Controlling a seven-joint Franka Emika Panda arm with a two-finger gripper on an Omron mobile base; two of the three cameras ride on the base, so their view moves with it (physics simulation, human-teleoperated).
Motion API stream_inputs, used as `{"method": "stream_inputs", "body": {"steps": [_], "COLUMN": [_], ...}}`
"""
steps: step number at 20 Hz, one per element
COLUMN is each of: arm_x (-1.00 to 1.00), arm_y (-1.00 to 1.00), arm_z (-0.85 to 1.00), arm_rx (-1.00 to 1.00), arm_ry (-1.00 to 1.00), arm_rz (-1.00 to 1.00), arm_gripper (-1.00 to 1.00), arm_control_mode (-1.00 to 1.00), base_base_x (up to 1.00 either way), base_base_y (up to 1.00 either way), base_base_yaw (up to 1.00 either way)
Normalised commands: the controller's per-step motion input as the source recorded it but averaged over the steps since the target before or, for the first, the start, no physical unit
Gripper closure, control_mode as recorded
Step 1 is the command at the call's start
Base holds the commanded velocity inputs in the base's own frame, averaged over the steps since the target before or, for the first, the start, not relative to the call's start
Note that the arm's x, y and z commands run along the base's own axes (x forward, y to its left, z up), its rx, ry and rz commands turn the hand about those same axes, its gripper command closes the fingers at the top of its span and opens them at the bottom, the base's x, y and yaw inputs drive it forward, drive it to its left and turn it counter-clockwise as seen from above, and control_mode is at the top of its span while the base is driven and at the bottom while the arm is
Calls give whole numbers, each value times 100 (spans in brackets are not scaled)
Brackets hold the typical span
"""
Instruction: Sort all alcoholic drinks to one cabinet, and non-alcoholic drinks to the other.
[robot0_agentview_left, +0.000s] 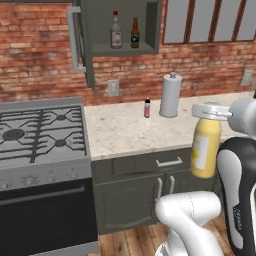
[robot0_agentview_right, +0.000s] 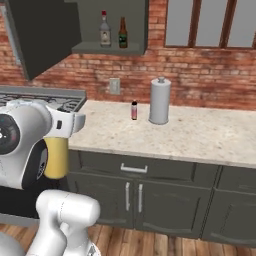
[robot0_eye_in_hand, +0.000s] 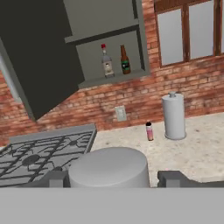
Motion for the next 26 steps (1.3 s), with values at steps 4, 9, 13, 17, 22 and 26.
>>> {"method": "stream_inputs", "body": {"steps": [4,9,13,17,22,26], "arm_x": [0,0,0,0,0,0], "arm_y": [0,0,0,0,0,0], "arm_z": [0,0,0,0,0,0], "arm_rx": [0,0,0,0,0,0], "arm_ry": [0,0,0,0,0,0], "arm_rz": [0,0,0,0,0,0], "arm_gripper": [100,100,100,100,100,100], "arm_control_mode": [100,100,100,100,100,100], "base_base_x": [-58,-38,-32,-40,-48,-55], "base_base_y": [4,42,57,49,68,83], "base_base_yaw": [-1,0,0,0,0,0]}}
